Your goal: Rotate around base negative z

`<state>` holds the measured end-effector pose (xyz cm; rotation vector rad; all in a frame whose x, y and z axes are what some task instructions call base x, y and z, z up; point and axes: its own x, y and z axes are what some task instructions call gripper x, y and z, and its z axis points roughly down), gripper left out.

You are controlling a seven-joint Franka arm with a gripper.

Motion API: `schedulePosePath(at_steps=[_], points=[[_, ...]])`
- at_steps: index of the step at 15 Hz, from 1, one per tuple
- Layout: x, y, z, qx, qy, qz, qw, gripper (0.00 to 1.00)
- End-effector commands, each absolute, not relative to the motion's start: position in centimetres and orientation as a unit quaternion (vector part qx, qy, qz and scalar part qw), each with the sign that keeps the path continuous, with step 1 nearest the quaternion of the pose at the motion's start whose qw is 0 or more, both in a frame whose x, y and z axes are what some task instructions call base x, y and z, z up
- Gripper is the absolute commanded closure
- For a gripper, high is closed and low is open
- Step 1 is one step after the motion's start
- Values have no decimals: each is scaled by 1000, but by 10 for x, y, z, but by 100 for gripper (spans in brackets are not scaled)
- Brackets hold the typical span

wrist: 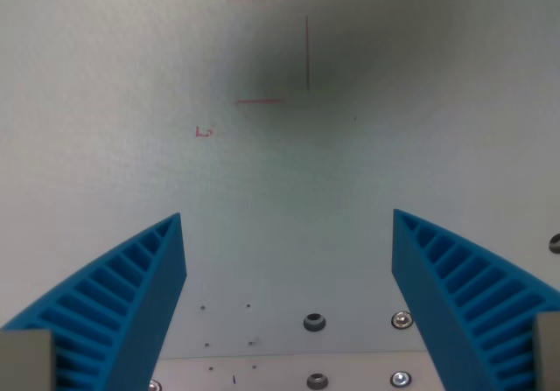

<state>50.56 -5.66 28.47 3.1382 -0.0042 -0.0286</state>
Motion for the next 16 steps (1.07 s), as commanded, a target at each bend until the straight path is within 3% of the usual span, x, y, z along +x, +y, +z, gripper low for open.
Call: schedulePosePath(at_steps=[1, 16], points=[[506, -57, 287, 997, -78, -7, -1, 0], [506, -57, 287, 984, -177, -7, -2, 0]])
